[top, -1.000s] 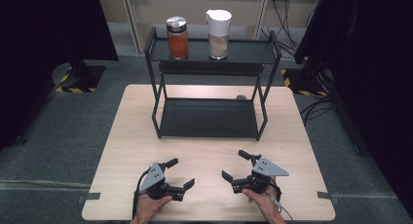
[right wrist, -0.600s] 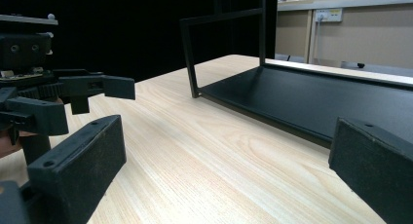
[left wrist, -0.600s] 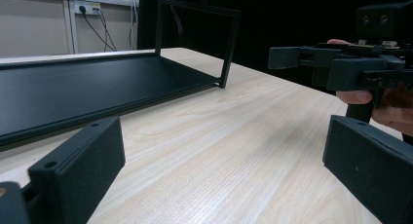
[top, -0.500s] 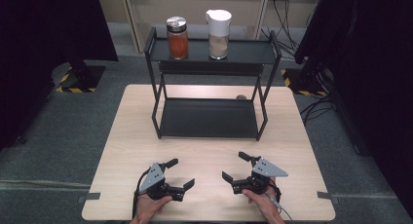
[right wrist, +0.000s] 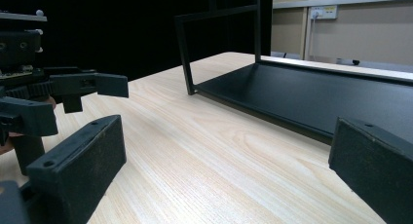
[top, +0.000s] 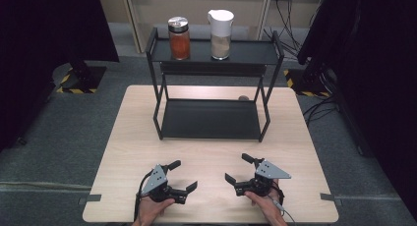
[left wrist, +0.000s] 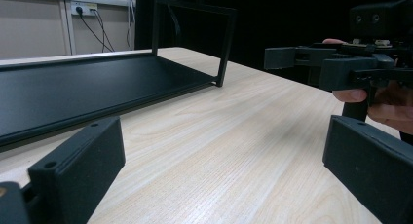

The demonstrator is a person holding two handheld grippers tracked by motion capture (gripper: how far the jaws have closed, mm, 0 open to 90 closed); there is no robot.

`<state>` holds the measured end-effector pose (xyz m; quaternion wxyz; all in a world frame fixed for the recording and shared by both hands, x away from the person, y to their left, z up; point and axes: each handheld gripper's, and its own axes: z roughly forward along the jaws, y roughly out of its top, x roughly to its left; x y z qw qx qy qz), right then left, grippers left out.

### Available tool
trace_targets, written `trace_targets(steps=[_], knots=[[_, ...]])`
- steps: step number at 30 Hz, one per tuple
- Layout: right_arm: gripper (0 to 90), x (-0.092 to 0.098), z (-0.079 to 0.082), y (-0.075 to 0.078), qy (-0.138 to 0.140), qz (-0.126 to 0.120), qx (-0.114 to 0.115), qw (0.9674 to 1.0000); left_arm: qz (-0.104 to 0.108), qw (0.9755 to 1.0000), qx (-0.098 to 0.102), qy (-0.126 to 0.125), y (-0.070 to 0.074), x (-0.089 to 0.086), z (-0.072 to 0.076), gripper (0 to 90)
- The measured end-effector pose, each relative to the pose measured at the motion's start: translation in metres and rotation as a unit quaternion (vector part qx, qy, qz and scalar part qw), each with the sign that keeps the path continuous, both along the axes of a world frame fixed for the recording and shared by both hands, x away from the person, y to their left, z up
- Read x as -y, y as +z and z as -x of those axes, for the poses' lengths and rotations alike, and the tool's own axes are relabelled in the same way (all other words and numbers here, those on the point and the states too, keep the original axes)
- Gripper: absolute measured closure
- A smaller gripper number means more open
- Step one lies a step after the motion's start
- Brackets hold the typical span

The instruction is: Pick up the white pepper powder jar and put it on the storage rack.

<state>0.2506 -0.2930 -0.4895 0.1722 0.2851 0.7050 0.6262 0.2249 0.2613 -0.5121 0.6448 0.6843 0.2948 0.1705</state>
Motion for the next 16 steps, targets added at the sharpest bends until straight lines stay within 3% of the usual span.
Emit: trace_targets(steps=[16], knots=[[0.4, -0.0004, -0.0002, -0.0003, 0.0, 0.0, -0.002, 1.0, -0.002, 1.0, 0.002, 0.0, 0.0004, 0.0, 0.0, 1.0]])
